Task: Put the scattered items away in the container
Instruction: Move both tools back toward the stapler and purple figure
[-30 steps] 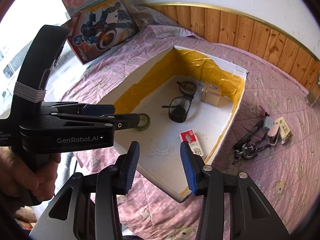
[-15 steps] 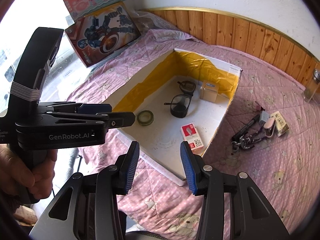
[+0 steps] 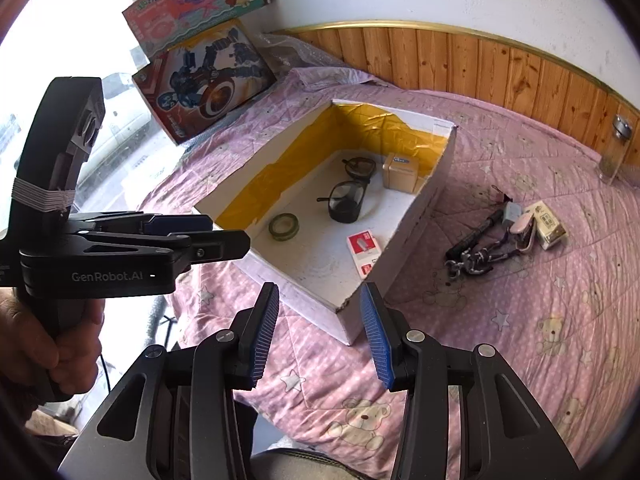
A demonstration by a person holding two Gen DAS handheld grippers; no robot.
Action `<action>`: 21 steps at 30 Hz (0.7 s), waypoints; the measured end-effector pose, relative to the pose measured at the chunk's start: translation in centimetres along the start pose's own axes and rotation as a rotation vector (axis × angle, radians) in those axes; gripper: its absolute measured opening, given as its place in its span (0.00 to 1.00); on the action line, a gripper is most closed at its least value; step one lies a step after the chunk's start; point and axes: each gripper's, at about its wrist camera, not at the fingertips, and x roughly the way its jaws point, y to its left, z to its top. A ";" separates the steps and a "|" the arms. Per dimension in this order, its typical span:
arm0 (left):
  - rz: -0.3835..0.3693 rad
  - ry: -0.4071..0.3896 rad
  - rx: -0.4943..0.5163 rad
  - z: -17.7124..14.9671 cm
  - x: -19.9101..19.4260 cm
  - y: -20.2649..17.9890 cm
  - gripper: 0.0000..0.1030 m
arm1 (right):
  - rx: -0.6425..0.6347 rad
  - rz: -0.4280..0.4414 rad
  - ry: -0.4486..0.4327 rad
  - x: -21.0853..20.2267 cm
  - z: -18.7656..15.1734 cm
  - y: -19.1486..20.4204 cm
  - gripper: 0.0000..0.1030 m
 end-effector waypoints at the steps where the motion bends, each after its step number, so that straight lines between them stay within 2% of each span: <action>1: -0.006 0.000 0.010 -0.1 -0.1 -0.5 0.57 | 0.014 -0.001 -0.002 -0.2 -0.2 -0.6 0.44; 11: -0.118 0.036 0.149 -0.2 0.9 -8.9 0.57 | 0.204 -0.040 -0.033 -2.6 -2.3 -9.2 0.44; 16: -0.149 0.069 0.210 0.7 3.4 -13.3 0.59 | 0.291 -0.069 -0.048 -2.9 -2.7 -13.9 0.44; 21: -0.152 0.107 0.218 2.0 7.1 -15.7 0.59 | 0.391 -0.063 -0.061 -2.1 -2.4 -18.9 0.44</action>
